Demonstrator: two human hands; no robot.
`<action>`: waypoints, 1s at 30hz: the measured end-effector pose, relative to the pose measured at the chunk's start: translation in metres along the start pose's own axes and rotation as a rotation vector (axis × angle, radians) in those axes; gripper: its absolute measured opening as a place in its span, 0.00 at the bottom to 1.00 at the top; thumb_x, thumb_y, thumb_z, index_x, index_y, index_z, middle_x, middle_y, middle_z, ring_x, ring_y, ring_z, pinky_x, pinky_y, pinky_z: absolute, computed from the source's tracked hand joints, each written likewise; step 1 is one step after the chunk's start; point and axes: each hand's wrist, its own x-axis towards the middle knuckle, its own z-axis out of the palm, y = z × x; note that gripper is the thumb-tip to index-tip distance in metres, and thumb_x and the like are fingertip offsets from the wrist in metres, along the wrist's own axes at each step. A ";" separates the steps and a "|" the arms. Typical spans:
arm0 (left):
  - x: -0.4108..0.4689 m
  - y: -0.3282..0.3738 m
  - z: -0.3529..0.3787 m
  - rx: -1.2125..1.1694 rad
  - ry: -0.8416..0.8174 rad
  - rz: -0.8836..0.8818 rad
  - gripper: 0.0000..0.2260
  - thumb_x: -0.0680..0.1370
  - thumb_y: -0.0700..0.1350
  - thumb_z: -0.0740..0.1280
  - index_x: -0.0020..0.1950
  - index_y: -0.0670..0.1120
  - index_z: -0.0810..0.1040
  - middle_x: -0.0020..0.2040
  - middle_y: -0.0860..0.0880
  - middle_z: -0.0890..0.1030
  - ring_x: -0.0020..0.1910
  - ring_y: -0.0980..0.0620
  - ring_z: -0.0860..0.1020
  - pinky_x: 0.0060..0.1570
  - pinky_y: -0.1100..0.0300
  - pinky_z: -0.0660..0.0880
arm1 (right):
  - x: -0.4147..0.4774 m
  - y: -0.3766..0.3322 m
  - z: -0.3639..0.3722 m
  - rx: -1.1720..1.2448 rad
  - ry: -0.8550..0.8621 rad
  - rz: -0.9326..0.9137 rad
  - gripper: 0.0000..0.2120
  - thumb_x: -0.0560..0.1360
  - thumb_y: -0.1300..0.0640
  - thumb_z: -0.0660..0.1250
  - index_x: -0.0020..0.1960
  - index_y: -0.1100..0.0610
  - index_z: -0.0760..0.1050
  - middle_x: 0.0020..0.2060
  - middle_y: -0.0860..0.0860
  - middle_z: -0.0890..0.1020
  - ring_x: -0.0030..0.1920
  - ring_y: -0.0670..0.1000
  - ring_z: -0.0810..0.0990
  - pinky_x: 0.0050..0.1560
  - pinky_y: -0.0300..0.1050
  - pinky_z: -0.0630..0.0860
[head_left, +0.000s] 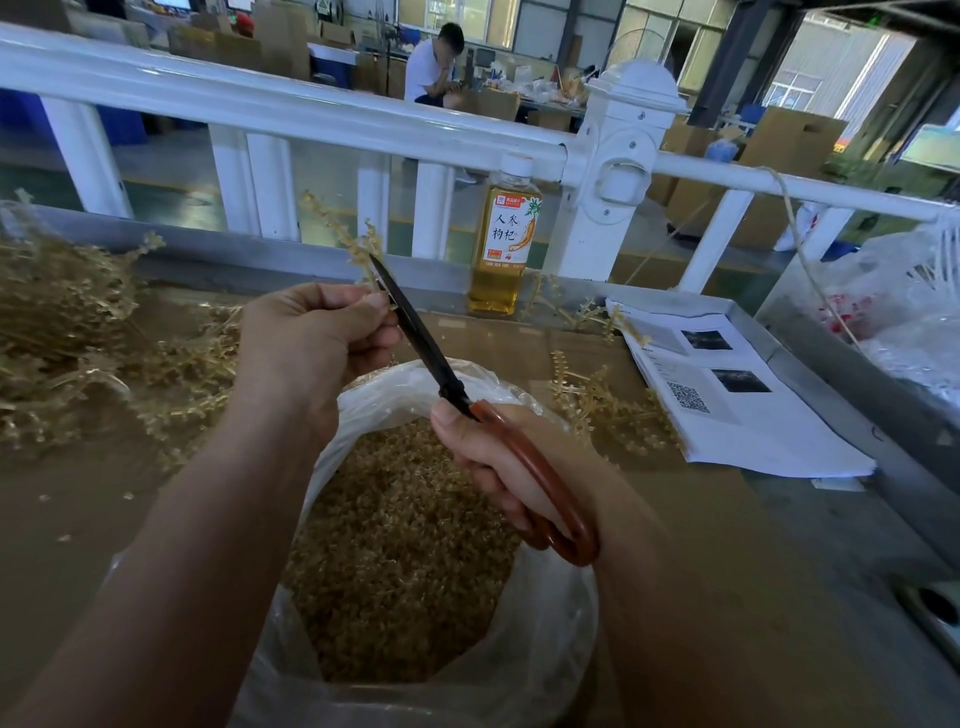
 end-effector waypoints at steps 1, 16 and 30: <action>0.000 0.000 0.000 -0.001 -0.001 -0.004 0.06 0.74 0.35 0.66 0.38 0.42 0.75 0.25 0.51 0.80 0.24 0.59 0.78 0.25 0.68 0.73 | 0.000 0.000 0.000 -0.001 -0.001 -0.004 0.19 0.73 0.36 0.56 0.37 0.50 0.68 0.25 0.50 0.67 0.22 0.46 0.65 0.23 0.38 0.66; 0.002 0.002 0.000 -0.001 0.020 -0.041 0.08 0.75 0.33 0.64 0.37 0.41 0.74 0.23 0.51 0.78 0.21 0.57 0.76 0.23 0.68 0.72 | -0.001 0.002 0.000 -0.089 0.013 -0.033 0.25 0.69 0.31 0.54 0.41 0.53 0.70 0.22 0.49 0.69 0.19 0.45 0.67 0.21 0.37 0.67; 0.001 0.003 0.000 0.118 -0.136 -0.107 0.06 0.75 0.33 0.62 0.39 0.39 0.75 0.23 0.49 0.77 0.20 0.55 0.74 0.22 0.68 0.70 | -0.002 0.003 -0.001 0.007 0.020 -0.042 0.16 0.75 0.37 0.54 0.35 0.45 0.66 0.24 0.48 0.69 0.19 0.44 0.66 0.22 0.37 0.66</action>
